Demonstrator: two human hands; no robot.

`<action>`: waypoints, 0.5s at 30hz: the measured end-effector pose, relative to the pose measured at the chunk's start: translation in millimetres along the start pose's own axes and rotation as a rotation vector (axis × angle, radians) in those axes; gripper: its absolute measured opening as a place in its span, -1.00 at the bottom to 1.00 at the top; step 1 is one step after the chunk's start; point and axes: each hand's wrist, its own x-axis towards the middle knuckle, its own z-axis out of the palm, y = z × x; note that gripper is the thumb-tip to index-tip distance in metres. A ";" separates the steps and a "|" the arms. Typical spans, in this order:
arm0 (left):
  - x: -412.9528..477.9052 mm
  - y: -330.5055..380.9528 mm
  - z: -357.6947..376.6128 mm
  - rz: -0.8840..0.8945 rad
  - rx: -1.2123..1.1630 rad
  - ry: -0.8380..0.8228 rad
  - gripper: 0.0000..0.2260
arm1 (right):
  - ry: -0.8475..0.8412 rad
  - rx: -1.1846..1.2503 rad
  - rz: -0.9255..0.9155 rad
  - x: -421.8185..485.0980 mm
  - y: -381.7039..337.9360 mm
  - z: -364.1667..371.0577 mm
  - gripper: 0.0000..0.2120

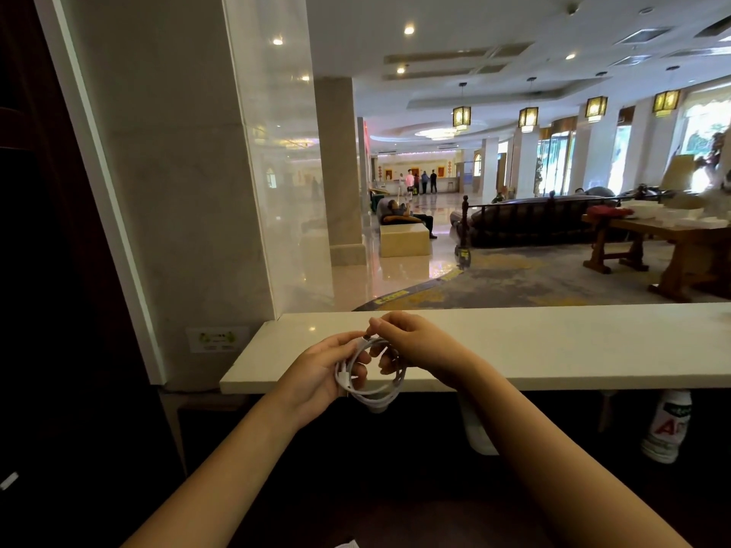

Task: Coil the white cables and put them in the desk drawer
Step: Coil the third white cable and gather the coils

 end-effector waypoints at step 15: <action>-20.9 -117.8 -61.2 -0.401 0.144 0.231 -0.80 | 0.043 0.206 0.400 -21.5 154.6 71.7 -0.80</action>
